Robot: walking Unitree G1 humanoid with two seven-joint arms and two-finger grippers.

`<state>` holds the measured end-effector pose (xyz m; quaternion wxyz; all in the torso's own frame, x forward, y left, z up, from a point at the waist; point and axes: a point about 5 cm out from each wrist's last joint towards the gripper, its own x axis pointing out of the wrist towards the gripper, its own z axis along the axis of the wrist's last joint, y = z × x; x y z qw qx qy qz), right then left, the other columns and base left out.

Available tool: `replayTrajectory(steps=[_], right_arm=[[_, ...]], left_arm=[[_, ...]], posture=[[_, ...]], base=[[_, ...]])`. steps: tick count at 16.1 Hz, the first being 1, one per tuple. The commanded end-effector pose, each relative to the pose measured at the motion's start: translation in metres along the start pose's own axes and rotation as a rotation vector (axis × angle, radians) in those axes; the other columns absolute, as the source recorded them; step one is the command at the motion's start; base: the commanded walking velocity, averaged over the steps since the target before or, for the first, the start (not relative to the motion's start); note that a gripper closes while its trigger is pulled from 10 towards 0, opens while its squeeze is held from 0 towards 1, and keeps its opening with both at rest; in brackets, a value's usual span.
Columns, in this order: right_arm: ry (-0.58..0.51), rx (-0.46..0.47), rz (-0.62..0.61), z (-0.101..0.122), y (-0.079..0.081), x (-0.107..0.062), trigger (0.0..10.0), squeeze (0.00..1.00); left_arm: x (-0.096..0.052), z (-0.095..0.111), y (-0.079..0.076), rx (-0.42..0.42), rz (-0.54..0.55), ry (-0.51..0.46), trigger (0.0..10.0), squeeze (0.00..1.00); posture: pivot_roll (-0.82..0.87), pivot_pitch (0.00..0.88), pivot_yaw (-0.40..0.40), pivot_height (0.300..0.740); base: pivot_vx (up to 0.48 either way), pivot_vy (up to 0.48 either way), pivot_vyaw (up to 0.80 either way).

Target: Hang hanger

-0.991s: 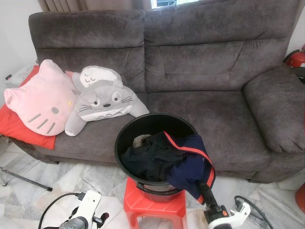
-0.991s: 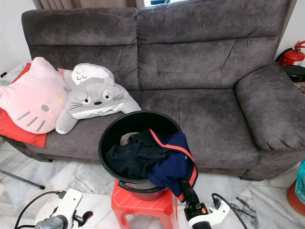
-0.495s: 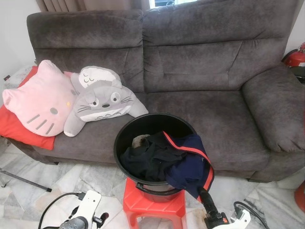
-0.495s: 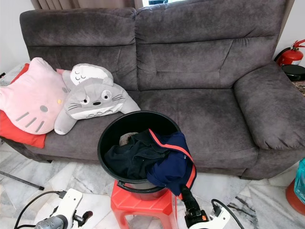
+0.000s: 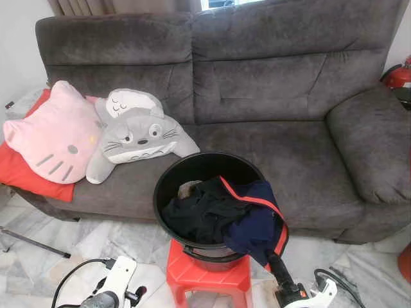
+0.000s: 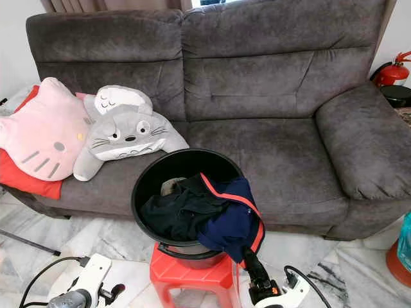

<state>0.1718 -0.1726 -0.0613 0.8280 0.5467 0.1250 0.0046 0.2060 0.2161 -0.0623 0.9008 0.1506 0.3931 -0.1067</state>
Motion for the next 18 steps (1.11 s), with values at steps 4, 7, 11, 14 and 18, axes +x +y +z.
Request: replayTrajectory(steps=[4, 7, 11, 14, 18], right_arm=[[0.021, 0.011, 0.013, -0.0075, 0.0015, 0.0007, 10.0, 0.0], [0.017, 0.01, 0.023, -0.0071, 0.0022, 0.0012, 10.0, 0.0], [0.008, 0.009, 0.044, -0.0051, 0.0028, 0.0012, 10.0, 0.0], [0.008, 0.016, 0.04, -0.0041, -0.0019, -0.0045, 10.0, 0.0], [0.012, 0.018, 0.044, -0.0026, -0.0006, -0.0003, 10.0, 0.0]], left_arm=[[-0.0016, -0.0012, 0.0061, 0.022, 0.014, 0.003, 10.0, 0.0], [-0.0016, -0.0011, 0.0058, 0.025, 0.011, 0.002, 10.0, 0.0], [-0.0012, -0.0012, 0.0041, 0.028, 0.007, 0.003, 10.0, 0.0], [-0.0012, -0.0014, 0.0036, 0.028, 0.006, 0.004, 10.0, 0.0], [-0.0014, -0.0023, 0.004, 0.03, 0.007, 0.008, 10.0, 0.0]], posture=[[-0.18, 0.0, 0.135, 0.74], [-0.18, 0.0, 0.136, 0.74], [-0.18, 0.0, 0.136, 0.74], [-0.18, 0.0, 0.136, 0.74], [-0.18, 0.0, 0.136, 0.74]], base=[[0.0, 0.0, 0.0], [0.0, 0.0, 0.0], [0.0, 0.0, 0.0], [0.0, 0.0, 0.0], [0.0, 0.0, 0.0]])
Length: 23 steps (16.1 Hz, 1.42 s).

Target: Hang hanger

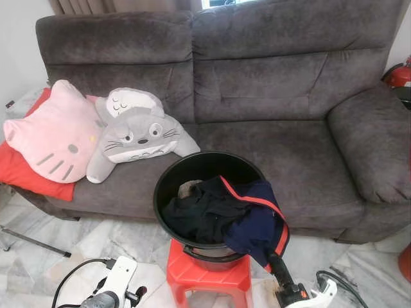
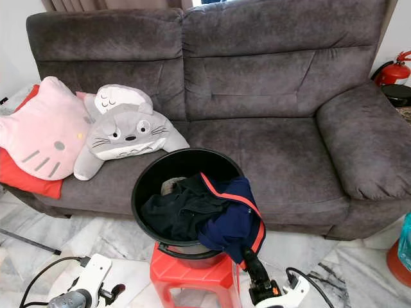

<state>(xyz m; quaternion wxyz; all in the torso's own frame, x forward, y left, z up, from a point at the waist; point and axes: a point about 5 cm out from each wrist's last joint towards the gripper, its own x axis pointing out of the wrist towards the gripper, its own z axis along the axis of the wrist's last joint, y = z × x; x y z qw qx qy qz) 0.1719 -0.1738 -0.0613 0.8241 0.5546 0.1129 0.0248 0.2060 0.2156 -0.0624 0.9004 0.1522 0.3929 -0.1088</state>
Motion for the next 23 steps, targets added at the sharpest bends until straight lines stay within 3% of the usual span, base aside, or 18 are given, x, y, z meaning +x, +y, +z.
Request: replayTrajectory(steps=[1, 8, 9, 15, 19, 23], right_arm=[[0.009, 0.005, -0.007, -0.003, -0.001, -0.002, 10.0, 0.0], [0.003, -0.001, 0.01, 0.003, -0.002, -0.002, 10.0, 0.0], [0.001, -0.005, 0.028, 0.005, 0.002, 0.005, 10.0, 0.0], [-0.013, -0.01, 0.094, 0.006, 0.008, 0.009, 10.0, 0.0], [-0.036, -0.031, 0.165, 0.01, 0.028, 0.028, 10.0, 0.0], [-0.045, -0.044, 0.184, 0.009, 0.04, 0.033, 10.0, 0.0]], left_arm=[[-0.002, -0.002, 0.004, 0.026, 0.01, 0.008, 10.0, 0.0], [-0.001, -0.002, 0.004, 0.027, 0.009, 0.008, 10.0, 0.0], [-0.001, -0.003, 0.004, 0.027, 0.009, 0.008, 10.0, 0.0], [-0.002, -0.003, 0.003, 0.027, 0.01, 0.01, 10.0, 0.0], [-0.002, -0.004, 0.003, 0.031, 0.01, 0.014, 10.0, 0.0], [-0.002, -0.004, 0.004, 0.032, 0.012, 0.015, 10.0, 0.0]], posture=[[-0.18, 0.0, 0.136, 0.74], [-0.18, 0.0, 0.137, 0.74], [-0.18, 0.0, 0.137, 0.74], [-0.18, 0.0, 0.138, 0.74], [-0.18, 0.0, 0.139, 0.74], [-0.18, 0.0, 0.138, 0.74]], base=[[0.0, 0.0, 0.0], [0.0, 0.0, 0.0], [0.0, 0.0, 0.0], [0.0, 0.0, 0.0], [0.0, 0.0, 0.0], [0.0, 0.0, 0.0]])
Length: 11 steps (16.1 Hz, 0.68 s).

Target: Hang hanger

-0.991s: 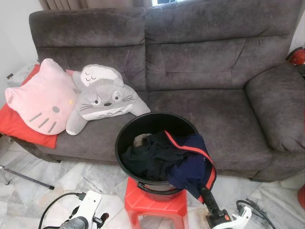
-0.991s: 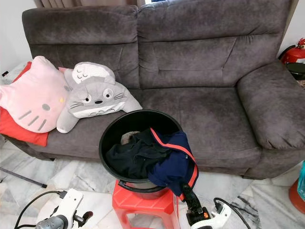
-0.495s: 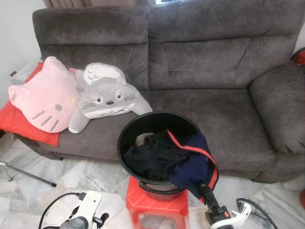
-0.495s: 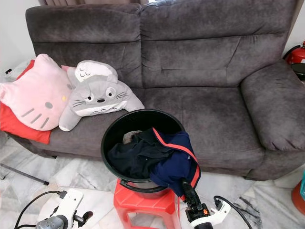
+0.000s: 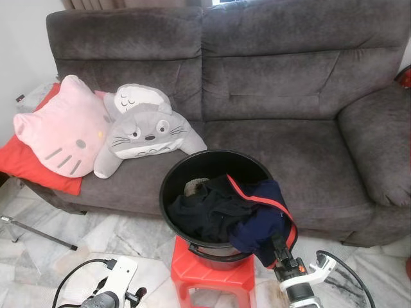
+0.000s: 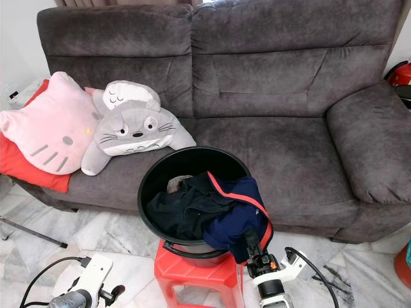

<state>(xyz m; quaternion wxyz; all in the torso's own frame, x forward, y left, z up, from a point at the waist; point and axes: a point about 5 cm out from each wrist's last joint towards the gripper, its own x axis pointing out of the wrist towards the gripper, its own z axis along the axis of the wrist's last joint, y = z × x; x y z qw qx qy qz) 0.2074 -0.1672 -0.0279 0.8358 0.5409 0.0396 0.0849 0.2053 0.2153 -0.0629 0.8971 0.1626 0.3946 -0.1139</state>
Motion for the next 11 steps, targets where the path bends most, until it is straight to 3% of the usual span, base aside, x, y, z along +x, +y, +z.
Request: replayTrajectory(steps=[1, 11], right_arm=[[0.011, 0.006, 0.004, -0.006, 0.006, 0.002, 10.0, 0.0], [0.021, 0.023, -0.073, -0.019, 0.017, -0.011, 10.0, 0.0]], left_arm=[[-0.002, -0.004, 0.004, 0.009, 0.014, 0.01, 10.0, 0.0], [-0.003, -0.005, 0.005, 0.018, 0.019, 0.012, 10.0, 0.0]], posture=[[-0.18, 0.0, 0.138, 0.74], [-0.18, 0.0, 0.137, 0.74]], base=[[0.0, 0.0, 0.0], [0.0, 0.0, 0.0]])
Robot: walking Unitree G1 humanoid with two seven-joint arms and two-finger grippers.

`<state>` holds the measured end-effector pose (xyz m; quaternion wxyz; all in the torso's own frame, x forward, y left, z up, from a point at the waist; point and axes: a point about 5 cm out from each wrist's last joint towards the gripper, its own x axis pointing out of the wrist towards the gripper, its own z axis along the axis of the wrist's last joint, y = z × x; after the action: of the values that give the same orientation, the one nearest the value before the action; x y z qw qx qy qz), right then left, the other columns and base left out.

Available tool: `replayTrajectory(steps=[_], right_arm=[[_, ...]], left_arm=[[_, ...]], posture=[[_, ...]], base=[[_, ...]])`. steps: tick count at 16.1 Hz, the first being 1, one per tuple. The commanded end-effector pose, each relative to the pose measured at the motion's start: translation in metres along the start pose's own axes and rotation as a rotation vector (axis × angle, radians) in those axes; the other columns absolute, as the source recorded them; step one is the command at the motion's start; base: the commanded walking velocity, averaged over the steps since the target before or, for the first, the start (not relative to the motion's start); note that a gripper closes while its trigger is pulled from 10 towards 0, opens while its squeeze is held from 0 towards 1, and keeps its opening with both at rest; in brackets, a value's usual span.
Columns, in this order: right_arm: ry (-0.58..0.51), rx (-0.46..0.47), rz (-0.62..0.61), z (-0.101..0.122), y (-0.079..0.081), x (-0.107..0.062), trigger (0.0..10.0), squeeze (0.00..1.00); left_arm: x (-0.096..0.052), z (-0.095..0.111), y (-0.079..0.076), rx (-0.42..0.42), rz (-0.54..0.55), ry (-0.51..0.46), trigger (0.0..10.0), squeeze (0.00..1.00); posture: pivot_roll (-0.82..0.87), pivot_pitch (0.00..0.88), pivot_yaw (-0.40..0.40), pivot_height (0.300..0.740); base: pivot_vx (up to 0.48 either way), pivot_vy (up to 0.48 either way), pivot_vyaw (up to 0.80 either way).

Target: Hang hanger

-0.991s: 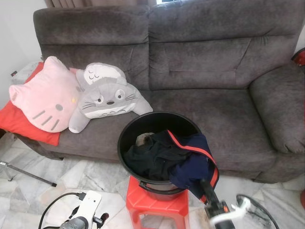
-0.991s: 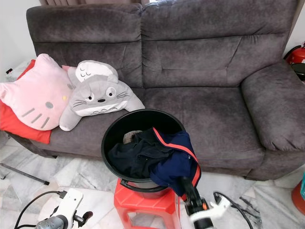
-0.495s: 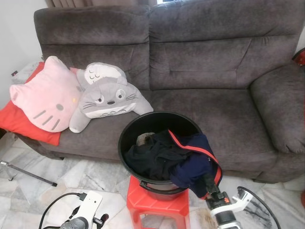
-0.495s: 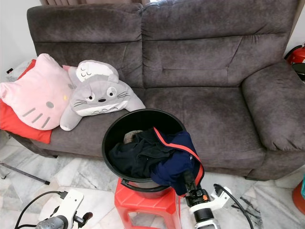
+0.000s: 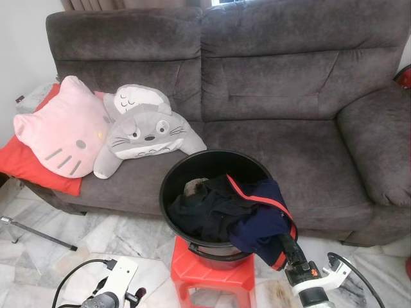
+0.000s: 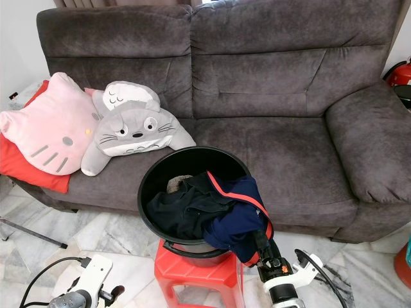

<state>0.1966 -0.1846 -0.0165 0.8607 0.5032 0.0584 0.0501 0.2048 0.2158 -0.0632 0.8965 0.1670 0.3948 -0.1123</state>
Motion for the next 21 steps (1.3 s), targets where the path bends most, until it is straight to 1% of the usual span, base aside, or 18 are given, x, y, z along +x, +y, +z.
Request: replayTrajectory(steps=[1, 5, 8, 10, 11, 12, 16, 17, 18, 19, 21], right_arm=[[0.03, 0.107, 0.011, -0.036, 0.017, 0.001, 10.0, 0.0], [0.07, 0.097, 0.004, -0.038, 0.019, 0.002, 10.0, 0.0], [0.089, 0.106, -0.008, -0.045, 0.021, -0.003, 10.0, 0.0], [0.101, 0.112, -0.028, -0.048, 0.018, -0.009, 10.0, 0.0], [0.112, 0.115, -0.058, -0.05, 0.013, -0.013, 10.0, 0.0], [0.114, 0.117, -0.066, -0.051, 0.011, -0.014, 10.0, 0.0], [0.116, 0.121, -0.057, -0.051, 0.012, -0.011, 10.0, 0.0], [0.115, 0.124, -0.051, -0.051, 0.012, -0.01, 8.4, 0.0], [0.116, 0.125, -0.045, -0.051, 0.012, -0.009, 1.9, 0.0], [0.117, 0.127, -0.039, -0.051, 0.012, -0.009, 0.0, 0.0], [0.116, 0.13, -0.034, -0.05, 0.011, -0.009, 0.0, 0.0]], left_arm=[[-0.002, -0.004, 0.005, 0.013, 0.013, 0.009, 10.0, 0.0], [-0.002, -0.004, 0.005, 0.019, 0.017, 0.011, 10.0, 0.0], [-0.003, -0.005, 0.006, 0.019, 0.02, 0.012, 10.0, 0.0], [-0.003, -0.005, 0.005, 0.02, 0.02, 0.012, 10.0, 0.0], [-0.003, -0.005, 0.005, 0.022, 0.019, 0.011, 10.0, 0.0], [-0.002, -0.005, 0.005, 0.022, 0.019, 0.01, 10.0, 0.0], [-0.002, -0.004, 0.006, 0.023, 0.021, 0.008, 10.0, 0.0], [-0.002, -0.004, 0.006, 0.023, 0.022, 0.008, 10.0, 0.0], [-0.002, -0.004, 0.006, 0.023, 0.023, 0.009, 10.0, 0.0], [-0.002, -0.004, 0.006, 0.024, 0.022, 0.009, 10.0, 0.0], [-0.003, -0.005, 0.006, 0.025, 0.021, 0.011, 10.0, 0.0]], posture=[[-0.17, 0.0, 0.138, 0.74], [-0.17, 0.0, 0.137, 0.74], [-0.17, 0.0, 0.136, 0.74], [-0.17, 0.0, 0.137, 0.74], [-0.17, 0.0, 0.137, 0.74], [-0.17, 0.0, 0.137, 0.74], [-0.17, 0.0, 0.138, 0.74], [-0.17, 0.0, 0.137, 0.74], [-0.17, 0.0, 0.137, 0.74], [-0.17, 0.0, 0.137, 0.74], [-0.17, 0.0, 0.137, 0.74]], base=[[0.0, 0.0, 0.0], [0.0, 0.0, 0.0], [0.0, 0.0, 0.0], [0.0, 0.0, 0.0], [0.0, 0.0, 0.0], [0.0, 0.0, 0.0], [0.0, 0.0, 0.0], [0.0, 0.0, 0.0], [0.0, 0.0, 0.0], [0.0, 0.0, 0.0], [0.0, 0.0, 0.0]])
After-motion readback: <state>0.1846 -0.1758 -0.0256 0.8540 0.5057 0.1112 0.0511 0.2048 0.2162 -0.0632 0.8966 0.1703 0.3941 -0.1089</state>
